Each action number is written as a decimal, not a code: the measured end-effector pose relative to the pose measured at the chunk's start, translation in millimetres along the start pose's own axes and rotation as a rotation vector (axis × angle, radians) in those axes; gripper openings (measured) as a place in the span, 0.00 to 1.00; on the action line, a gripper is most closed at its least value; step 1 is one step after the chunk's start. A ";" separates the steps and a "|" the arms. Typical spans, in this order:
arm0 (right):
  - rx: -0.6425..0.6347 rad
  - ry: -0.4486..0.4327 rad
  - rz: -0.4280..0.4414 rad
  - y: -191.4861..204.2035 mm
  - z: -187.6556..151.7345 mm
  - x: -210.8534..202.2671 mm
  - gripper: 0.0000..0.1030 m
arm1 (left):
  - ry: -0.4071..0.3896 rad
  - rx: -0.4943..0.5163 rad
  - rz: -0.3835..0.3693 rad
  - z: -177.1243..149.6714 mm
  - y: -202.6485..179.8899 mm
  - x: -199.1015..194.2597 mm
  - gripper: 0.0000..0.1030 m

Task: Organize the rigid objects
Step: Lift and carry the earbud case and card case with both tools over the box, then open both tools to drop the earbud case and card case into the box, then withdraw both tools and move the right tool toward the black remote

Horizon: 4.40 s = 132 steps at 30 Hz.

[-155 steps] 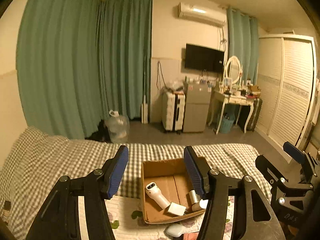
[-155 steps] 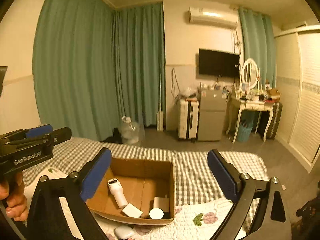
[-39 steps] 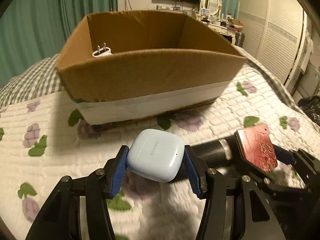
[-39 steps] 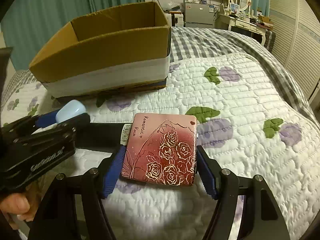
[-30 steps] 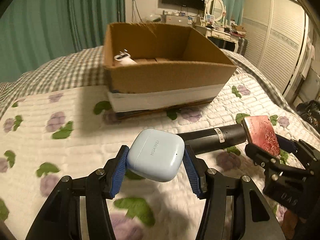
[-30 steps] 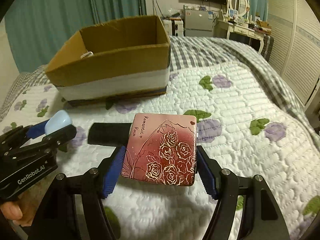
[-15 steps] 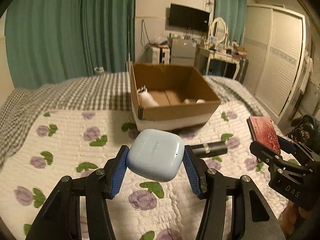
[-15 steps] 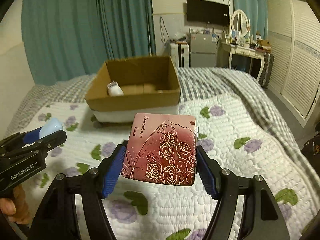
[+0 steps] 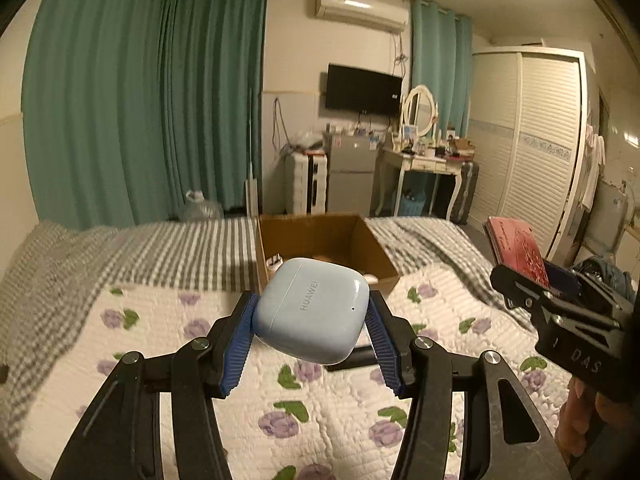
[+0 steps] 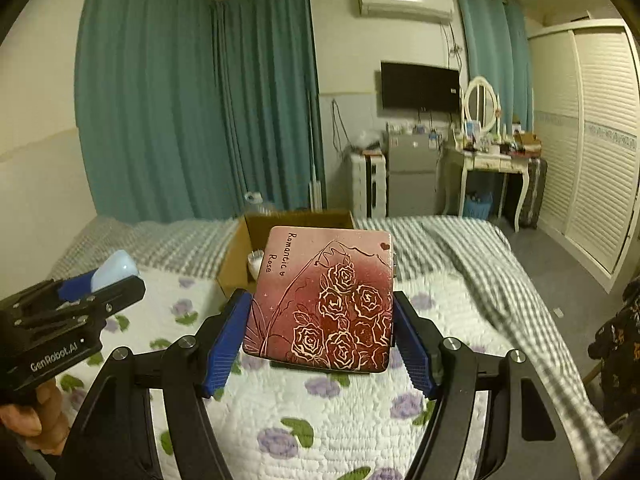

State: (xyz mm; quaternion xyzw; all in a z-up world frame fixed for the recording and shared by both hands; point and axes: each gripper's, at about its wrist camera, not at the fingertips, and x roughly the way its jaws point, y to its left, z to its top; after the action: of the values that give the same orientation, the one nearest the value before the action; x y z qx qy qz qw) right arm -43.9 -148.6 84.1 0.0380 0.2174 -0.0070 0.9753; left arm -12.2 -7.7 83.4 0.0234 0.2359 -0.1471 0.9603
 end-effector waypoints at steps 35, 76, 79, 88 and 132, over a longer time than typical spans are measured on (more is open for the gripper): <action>-0.106 -0.138 0.043 -0.3 92.2 110.4 0.67 | -0.056 -0.015 -0.024 80.3 3.8 115.6 0.54; -0.200 0.333 0.135 -7.6 1.4 360.9 0.68 | 0.289 -0.098 -0.062 38.9 23.0 320.9 0.56; -0.196 0.314 0.125 -10.0 1.1 358.9 0.68 | 0.287 -0.113 -0.058 41.1 25.7 320.8 0.56; -0.168 0.258 0.097 -14.9 20.9 329.4 0.73 | 0.227 -0.132 -0.009 64.5 32.8 292.2 0.57; -0.240 -0.188 0.072 6.8 82.3 0.8 1.00 | -0.147 -0.021 0.080 97.4 -6.5 -8.0 0.65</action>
State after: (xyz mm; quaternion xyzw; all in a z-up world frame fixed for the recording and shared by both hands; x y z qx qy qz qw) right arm -8.1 -148.2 158.6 -0.0721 0.1230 0.0506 0.9885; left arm 22.6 -22.9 173.7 0.0120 0.1650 -0.1077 0.9803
